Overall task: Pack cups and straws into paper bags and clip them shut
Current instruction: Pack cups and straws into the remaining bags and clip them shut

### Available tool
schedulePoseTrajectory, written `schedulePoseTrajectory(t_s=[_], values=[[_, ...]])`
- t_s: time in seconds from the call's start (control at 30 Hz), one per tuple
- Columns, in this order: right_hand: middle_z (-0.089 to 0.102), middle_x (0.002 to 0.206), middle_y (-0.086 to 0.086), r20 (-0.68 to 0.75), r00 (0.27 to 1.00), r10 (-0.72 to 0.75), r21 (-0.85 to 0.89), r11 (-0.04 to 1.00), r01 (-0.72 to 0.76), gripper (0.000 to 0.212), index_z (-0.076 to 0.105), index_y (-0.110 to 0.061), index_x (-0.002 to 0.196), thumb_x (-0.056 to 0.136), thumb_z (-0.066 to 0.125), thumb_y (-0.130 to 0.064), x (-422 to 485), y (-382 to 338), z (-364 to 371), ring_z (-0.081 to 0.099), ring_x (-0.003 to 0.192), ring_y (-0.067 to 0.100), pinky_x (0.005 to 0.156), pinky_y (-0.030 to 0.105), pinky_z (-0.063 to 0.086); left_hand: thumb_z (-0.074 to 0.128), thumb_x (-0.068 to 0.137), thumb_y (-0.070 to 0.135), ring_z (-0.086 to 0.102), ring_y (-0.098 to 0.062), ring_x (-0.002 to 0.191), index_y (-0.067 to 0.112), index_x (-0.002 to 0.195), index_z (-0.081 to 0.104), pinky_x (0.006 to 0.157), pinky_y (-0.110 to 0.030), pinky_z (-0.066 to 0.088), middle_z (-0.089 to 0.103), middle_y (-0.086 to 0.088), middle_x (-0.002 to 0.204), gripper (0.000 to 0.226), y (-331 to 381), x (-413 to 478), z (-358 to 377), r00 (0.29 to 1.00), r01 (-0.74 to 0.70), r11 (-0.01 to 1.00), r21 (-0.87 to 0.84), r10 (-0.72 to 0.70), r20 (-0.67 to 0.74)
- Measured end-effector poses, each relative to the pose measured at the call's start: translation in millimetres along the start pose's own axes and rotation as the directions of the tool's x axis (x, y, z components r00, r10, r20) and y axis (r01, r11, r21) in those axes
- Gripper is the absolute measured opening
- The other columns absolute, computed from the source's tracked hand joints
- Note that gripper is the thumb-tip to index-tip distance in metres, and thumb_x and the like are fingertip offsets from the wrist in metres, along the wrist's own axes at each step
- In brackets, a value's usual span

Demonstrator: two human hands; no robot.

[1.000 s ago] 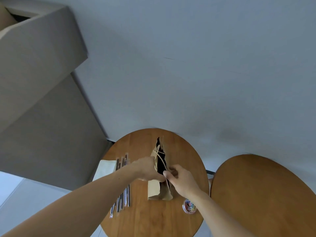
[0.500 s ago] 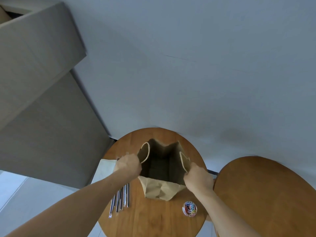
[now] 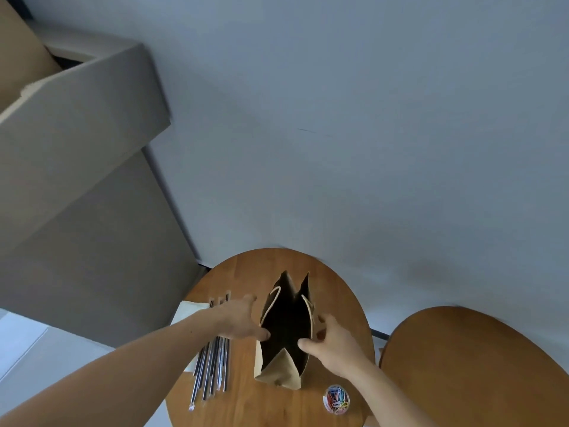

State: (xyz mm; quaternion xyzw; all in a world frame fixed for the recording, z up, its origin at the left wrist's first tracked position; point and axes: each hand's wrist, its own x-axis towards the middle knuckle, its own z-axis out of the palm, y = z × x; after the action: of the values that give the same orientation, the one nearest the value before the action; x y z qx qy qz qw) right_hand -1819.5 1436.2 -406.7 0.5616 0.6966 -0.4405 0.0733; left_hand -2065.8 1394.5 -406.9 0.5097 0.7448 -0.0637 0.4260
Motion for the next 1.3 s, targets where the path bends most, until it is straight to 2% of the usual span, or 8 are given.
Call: schedulePoseTrajectory(t_s=[0.1,0.2,0.33,0.53,0.9,1.03,1.17,1.3], values=[[0.035,0.155,-0.005,0.137,0.991,-0.007,-0.008,1.0,0.008,0.101,0.021,-0.032,0.152,0.07,0.075,-0.057,0,-11,-13,0.042,0.138,0.023,0.108,0.039,0.043,0.074,0.055,0.071,0.041,-0.028,0.138,0.039,0.152,0.011,0.111,-0.043,0.037,0.035,-0.003,0.156,0.12,5,-17,-33,0.995,-0.034,0.995,0.092,0.025,0.097],[0.021,0.162,-0.001,0.203,0.979,0.0,-0.123,0.992,0.025,0.102,0.017,-0.029,0.155,0.072,0.075,-0.038,3,-32,-41,0.035,0.142,0.024,0.109,0.037,0.041,0.075,0.068,0.053,0.052,-0.026,0.124,0.029,0.155,0.013,0.103,-0.04,0.046,0.046,-0.004,0.146,0.109,13,-38,-77,0.999,-0.044,0.977,0.208,0.038,0.028],[0.033,0.156,0.004,0.01,0.987,-0.158,-0.265,0.952,0.155,0.075,0.03,-0.021,0.152,0.082,0.057,-0.027,6,-99,-98,0.046,0.131,0.023,0.103,0.034,0.045,0.062,0.087,0.047,0.044,-0.028,0.131,0.019,0.153,0.025,0.106,-0.046,0.043,0.044,-0.006,0.146,0.08,24,-73,-151,0.95,-0.006,0.931,0.365,0.119,-0.288],[0.032,0.156,0.003,-0.166,0.864,-0.476,-0.444,0.818,0.366,0.066,0.031,-0.019,0.152,0.093,0.055,-0.037,-7,-245,-142,0.037,0.139,0.023,0.109,0.035,0.035,0.057,0.09,0.048,0.035,-0.025,0.138,0.022,0.151,0.029,0.109,-0.044,0.038,0.038,-0.001,0.152,0.072,6,-137,-248,0.778,0.014,0.913,0.409,0.247,-0.578],[0.044,0.15,0.005,-0.216,0.687,-0.694,-0.531,0.674,0.514,0.059,0.044,-0.016,0.145,0.093,0.06,-0.036,-40,-473,-111,0.044,0.136,0.021,0.111,0.033,0.035,0.058,0.086,0.048,0.033,-0.024,0.138,0.031,0.147,0.036,0.104,-0.041,0.038,0.042,0.0,0.147,0.068,-123,-234,-382,0.596,0.034,0.937,0.349,0.262,-0.759],[0.052,0.142,0.006,-0.209,0.617,-0.759,-0.562,0.609,0.559,0.053,0.049,-0.015,0.14,0.092,0.061,-0.034,-33,-546,-85,0.05,0.129,0.022,0.105,0.034,0.04,0.061,0.084,0.047,0.042,-0.025,0.129,0.028,0.136,0.046,0.091,-0.038,0.042,0.048,-0.001,0.139,0.057,-177,-249,-410,0.608,0.035,0.937,0.348,0.257,-0.751],[0.05,0.144,0.003,-0.119,0.665,-0.737,-0.616,0.58,0.532,0.06,0.048,-0.018,0.141,0.087,0.064,-0.038,-7,-609,-56,0.049,0.13,0.021,0.105,0.035,0.041,0.057,0.085,0.047,0.047,-0.026,0.125,0.027,0.135,0.048,0.096,-0.045,0.047,0.05,0.001,0.135,0.055,-214,-253,-412,0.649,-0.015,0.943,0.333,0.262,-0.714],[0.058,0.131,0.003,-0.067,0.779,-0.624,-0.705,0.582,0.405,0.066,0.051,-0.017,0.136,0.079,0.07,-0.044,29,-645,-40,0.058,0.11,0.021,0.089,0.035,0.05,0.057,0.086,0.045,0.044,-0.025,0.127,0.029,0.14,0.044,0.099,-0.041,0.044,0.048,0.001,0.139,0.058,-235,-250,-410,0.653,-0.063,0.947,0.316,0.279,-0.705]])
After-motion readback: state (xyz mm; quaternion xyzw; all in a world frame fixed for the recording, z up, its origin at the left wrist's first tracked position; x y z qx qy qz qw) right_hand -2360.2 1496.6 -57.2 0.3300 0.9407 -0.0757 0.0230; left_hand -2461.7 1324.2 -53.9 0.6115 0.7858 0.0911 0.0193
